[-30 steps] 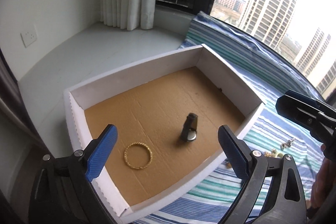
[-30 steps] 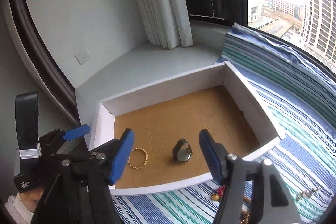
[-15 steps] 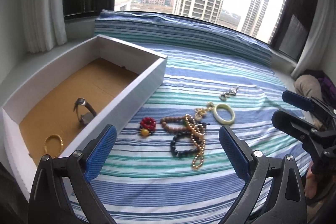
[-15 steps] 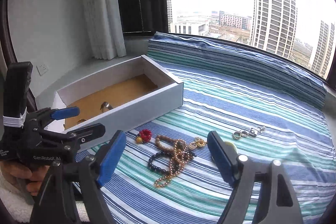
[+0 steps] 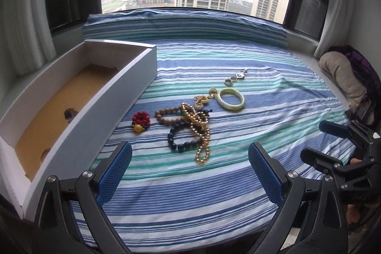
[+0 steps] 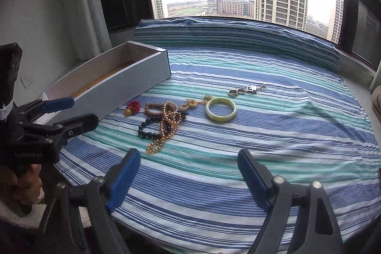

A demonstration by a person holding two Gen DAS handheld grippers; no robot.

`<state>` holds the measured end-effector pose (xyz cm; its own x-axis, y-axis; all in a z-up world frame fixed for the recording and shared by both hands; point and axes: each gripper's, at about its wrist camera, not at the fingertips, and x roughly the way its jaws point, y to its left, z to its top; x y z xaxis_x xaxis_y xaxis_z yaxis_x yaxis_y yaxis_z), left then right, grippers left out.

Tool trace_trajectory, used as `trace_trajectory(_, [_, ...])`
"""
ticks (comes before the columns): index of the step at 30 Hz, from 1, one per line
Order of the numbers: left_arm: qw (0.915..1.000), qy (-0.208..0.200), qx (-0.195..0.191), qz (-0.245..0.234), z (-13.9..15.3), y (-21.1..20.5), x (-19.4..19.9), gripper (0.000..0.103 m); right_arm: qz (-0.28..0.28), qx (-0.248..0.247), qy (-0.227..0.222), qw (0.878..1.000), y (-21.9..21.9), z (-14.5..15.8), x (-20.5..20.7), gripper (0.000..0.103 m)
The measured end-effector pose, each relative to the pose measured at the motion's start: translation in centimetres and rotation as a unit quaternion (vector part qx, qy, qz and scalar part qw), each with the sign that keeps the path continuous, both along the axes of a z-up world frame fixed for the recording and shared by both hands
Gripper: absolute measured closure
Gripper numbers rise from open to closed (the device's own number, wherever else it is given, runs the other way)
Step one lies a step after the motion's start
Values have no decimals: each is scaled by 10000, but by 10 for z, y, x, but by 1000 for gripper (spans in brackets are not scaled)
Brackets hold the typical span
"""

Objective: Organize jewelry
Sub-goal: 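Withdraw both grippers from the box back over the jewelry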

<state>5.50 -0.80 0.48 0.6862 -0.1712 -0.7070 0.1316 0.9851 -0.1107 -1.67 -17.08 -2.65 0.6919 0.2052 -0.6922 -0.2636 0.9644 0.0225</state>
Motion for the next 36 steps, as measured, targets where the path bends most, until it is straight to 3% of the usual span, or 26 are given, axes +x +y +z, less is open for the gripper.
trace_trajectory(4, [9996, 145, -195, 161, -7, 15, -5, 5, -73, -491, 47, 9988, 14, -10, -10, 18])
trace_trajectory(8, [9996, 167, -64, 222, -8, 17, -8, 4, -137, -497, 310, 9982, 25, -15, -10, 18])
trace_trajectory(13, [9998, 182, 25, 125, -11, 14, -15, 3, -190, -578, 54, 9981, 33, -6, -17, 18])
trace_trajectory(29, [9992, 377, 127, 25, -18, 10, -17, 3, -459, -163, 95, 9988, 14, -4, -21, 18])
trace_trajectory(36, [9975, 605, -198, 302, -28, 40, -13, 3, -527, -95, 104, 9985, 6, -8, -22, 18])
